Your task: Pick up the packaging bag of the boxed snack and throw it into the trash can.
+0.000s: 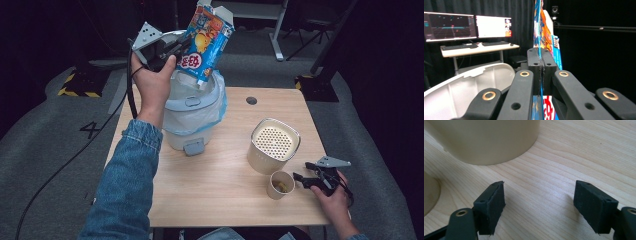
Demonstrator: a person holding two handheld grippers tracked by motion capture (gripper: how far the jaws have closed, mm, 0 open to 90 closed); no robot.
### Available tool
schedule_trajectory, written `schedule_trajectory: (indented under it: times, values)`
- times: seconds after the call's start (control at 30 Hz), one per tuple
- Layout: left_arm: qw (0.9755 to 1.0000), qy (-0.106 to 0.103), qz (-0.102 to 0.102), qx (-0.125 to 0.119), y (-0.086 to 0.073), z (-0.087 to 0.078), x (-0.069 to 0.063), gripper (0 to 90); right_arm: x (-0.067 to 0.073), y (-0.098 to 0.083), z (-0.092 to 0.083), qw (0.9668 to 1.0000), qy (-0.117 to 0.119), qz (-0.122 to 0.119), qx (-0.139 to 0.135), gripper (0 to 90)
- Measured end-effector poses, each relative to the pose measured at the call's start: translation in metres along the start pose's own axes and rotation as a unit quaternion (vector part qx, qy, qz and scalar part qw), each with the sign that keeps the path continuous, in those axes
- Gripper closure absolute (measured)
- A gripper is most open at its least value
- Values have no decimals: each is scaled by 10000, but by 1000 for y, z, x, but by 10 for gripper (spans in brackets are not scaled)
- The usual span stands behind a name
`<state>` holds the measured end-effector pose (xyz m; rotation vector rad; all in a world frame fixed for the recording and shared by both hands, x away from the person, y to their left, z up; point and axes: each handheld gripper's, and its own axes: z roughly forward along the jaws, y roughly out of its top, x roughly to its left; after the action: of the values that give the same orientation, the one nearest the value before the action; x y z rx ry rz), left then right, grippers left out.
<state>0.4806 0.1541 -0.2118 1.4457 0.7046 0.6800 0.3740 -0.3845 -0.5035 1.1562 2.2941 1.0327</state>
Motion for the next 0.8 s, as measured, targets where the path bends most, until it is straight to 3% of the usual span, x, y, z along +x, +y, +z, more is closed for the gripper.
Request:
schedule_trajectory:
  times: [0.43,0.8]
  values:
    - [9988,356,33,321,-17,14,11,884,0,0,0,10000,1,-1,-1,255]
    - [9971,355,13,669,-30,15,12,883,0,0,0,10000,0,-3,0,256]
